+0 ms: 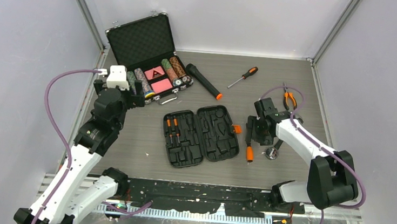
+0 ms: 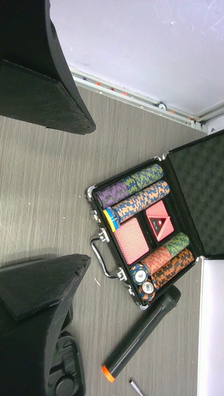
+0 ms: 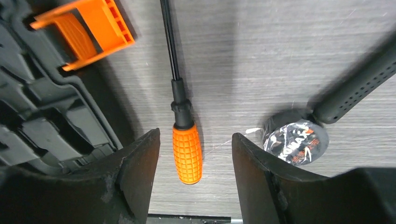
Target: Pack the tool kit
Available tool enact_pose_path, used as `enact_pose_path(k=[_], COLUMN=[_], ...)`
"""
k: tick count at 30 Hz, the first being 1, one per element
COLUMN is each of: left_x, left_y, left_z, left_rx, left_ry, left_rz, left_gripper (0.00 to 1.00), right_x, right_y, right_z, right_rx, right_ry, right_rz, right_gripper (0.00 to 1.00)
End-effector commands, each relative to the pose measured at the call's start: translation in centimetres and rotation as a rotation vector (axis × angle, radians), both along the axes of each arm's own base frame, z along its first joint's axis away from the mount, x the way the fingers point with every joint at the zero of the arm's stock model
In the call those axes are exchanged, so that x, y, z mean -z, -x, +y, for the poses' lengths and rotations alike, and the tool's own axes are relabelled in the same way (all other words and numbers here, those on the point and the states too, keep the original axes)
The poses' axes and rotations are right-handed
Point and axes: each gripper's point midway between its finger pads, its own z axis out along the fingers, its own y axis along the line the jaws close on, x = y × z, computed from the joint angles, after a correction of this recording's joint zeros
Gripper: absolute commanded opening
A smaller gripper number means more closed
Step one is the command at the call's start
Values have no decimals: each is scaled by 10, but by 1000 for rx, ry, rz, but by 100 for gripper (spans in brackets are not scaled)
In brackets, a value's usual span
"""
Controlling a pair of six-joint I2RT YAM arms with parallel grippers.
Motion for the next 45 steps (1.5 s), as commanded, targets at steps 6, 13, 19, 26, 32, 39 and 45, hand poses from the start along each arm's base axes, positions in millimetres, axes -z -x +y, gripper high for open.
enact_pose_path(k=[6,13,19,26,32,39,45], left_x=[-11,-12,-12,-10,-5,-3,-15], left_y=[-1,0,0,-2,4,33,66], left_z=[0,-1,-2,-18,-56,-124,-181], left_rx=[-3,6,8,80,253,587,843], left_ry=[-13,-15,-16,30,159,388,518], left_rz=[-49,-55,-58,-47,6,69,65], left_gripper=[100,100,99,100,100,100,100], right_x=[36,56,47,-23,-93,-181,-235], right_y=[29,37,32,5,-9,-20,-15], right_z=[13,19,10,20,76,151,188], right_rx=[9,-14,-2,-41,-182,-223,-216], right_ry=[-66,-57,-18,-65,-223,-612,-915], right_rz=[142,188,115,-123,-348,-595,-721], right_gripper=[58,47,17,5,5,5,6])
